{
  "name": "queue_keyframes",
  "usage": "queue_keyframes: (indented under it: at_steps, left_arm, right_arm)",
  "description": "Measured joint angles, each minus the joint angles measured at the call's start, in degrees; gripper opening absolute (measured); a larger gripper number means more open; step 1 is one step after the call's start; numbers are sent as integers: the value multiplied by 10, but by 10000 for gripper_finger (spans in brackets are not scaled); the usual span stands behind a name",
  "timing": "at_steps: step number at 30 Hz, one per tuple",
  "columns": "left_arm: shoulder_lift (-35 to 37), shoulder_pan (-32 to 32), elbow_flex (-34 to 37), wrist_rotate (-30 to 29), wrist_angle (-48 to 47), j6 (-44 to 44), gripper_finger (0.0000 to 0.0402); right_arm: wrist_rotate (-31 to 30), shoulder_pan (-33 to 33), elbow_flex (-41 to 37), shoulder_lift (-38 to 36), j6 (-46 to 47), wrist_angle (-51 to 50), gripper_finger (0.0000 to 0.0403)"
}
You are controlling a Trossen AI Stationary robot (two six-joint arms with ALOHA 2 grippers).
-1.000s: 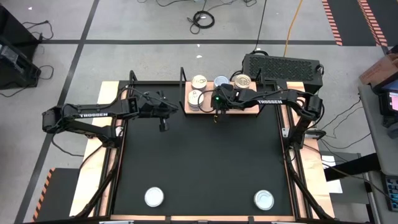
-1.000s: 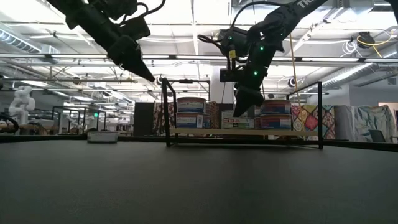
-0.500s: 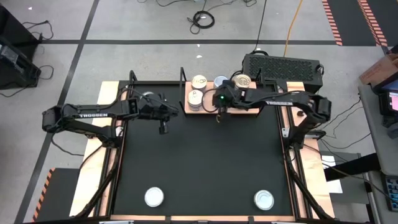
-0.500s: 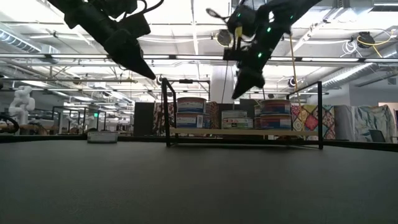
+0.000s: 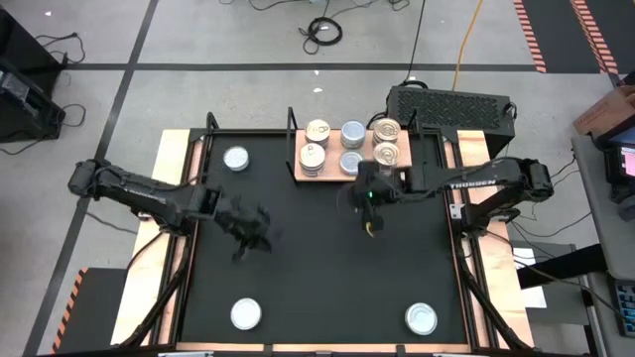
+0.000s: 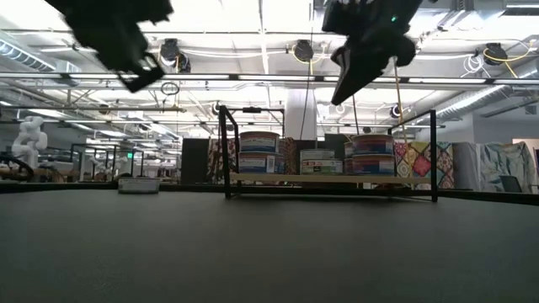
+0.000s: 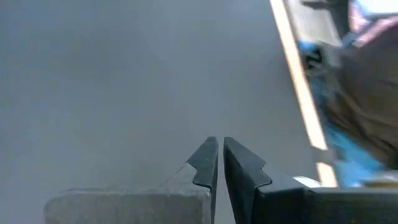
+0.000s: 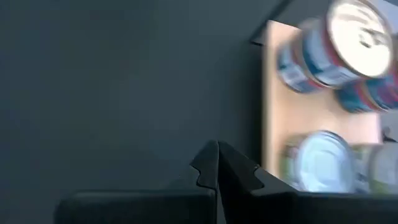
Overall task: Stack canned seafood by type on shelf
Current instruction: Stack the green tuna can on top of the other green tuna can on the shelf
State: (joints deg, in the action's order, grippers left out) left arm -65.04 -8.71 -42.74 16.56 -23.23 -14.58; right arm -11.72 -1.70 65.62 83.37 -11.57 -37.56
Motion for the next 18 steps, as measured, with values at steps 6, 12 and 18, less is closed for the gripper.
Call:
queue_keyframes:
  at_steps: [6,12,18]
  left_arm:
    - [-35,-143,0,-3,41,-160,28]
    - [-113,-211,-1,-3,102,-249,28]
    - [-168,-213,0,13,98,-282,29]
  right_arm:
    - [-1,80,-21,2,32,40,0]
    - [-2,131,-44,2,49,81,0]
    - [-2,156,-63,2,52,130,0]
